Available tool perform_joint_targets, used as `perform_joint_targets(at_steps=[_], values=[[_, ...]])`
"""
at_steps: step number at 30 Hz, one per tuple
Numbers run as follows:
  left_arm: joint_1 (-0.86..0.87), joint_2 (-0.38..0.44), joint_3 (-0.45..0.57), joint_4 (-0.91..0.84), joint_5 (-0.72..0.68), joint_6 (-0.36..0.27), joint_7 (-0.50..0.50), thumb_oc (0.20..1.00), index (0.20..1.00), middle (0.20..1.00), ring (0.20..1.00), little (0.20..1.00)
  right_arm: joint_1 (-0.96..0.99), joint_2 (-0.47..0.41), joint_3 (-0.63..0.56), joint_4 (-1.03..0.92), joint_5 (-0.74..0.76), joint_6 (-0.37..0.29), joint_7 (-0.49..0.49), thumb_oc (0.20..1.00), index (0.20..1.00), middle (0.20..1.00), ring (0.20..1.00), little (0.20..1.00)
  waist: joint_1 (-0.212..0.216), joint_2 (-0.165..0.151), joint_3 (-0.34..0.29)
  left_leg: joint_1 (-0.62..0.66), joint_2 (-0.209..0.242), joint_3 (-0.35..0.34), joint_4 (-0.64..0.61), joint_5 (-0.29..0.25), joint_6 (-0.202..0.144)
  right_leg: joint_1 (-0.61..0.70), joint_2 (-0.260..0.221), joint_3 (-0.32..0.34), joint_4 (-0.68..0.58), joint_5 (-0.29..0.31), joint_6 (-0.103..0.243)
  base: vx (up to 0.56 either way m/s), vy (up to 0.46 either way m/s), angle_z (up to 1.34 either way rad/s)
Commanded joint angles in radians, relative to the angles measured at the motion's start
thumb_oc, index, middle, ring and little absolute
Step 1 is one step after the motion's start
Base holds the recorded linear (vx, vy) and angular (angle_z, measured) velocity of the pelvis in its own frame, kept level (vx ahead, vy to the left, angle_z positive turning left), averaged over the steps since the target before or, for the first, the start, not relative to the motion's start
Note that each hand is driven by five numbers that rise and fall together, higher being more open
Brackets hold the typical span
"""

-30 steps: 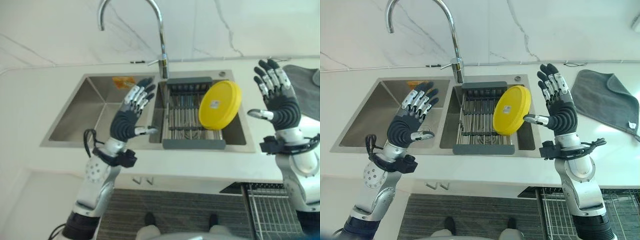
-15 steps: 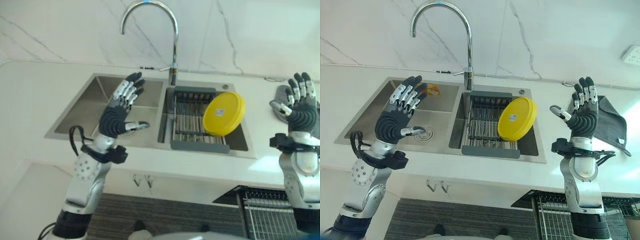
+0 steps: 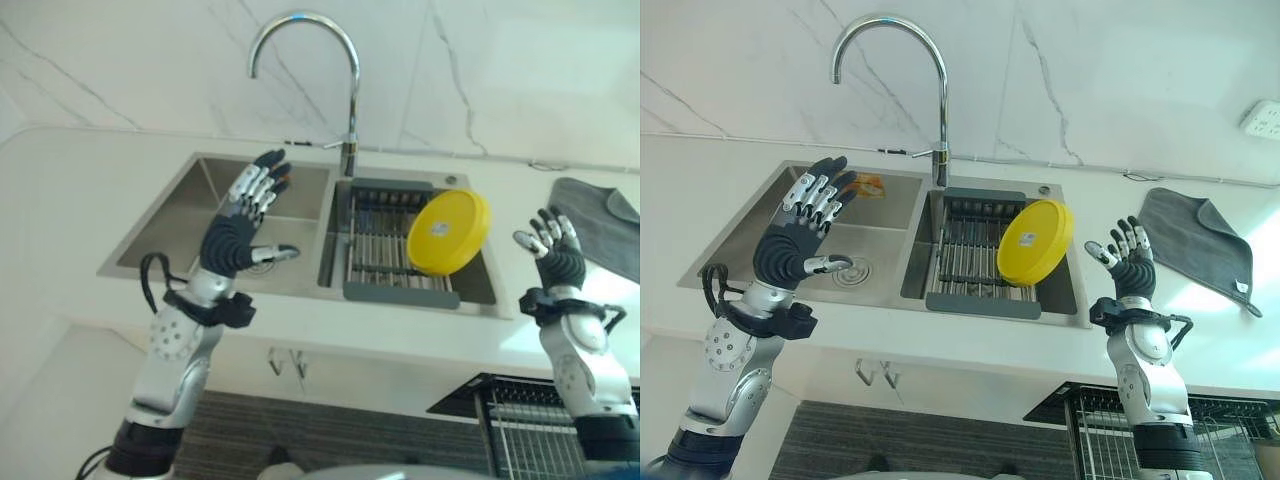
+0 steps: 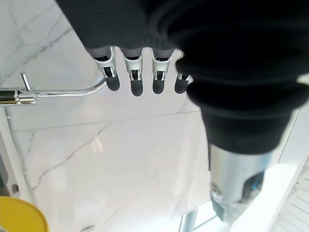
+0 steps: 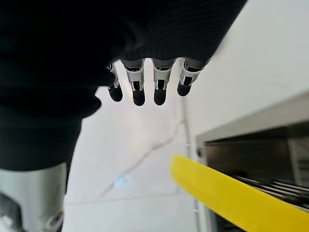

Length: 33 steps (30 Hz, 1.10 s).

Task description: Place the dishes in the dishwasher.

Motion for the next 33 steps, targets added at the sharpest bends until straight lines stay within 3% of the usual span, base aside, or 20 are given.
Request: perform_joint_targets(at_steps=[1,33], values=[[-0.049,0.009,0.013,0.026,-0.026,-0.046,-0.009,1.0,1.0,1.0,1.0,1.0,-0.102,-0.007,-0.037,-0.021,0.058,-0.041,0.035,1.0,1.0,1.0,1.0,1.0,0.027,0.009,-0.008,0.073,0.085,-0.032,0.001,-0.134,-0.036,0.014,-0.016,-0.065,0.001,-0.066,0.026,0.0,0.0,0.0],[-0.045,0.027,0.008,0.048,-0.029,-0.059,0.031,1.0,1.0,1.0,1.0,1.0,-0.173,-0.029,-0.011,0.14,0.168,0.062,0.0,1.0,1.0,1.0,1.0,1.0,0.058,0.008,0.001,0.085,0.082,-0.039,0.001,-0.129,-0.038,0.037,-0.01,-0.076,0.001,-0.069,0.021,0.0,0.0,0.0]])
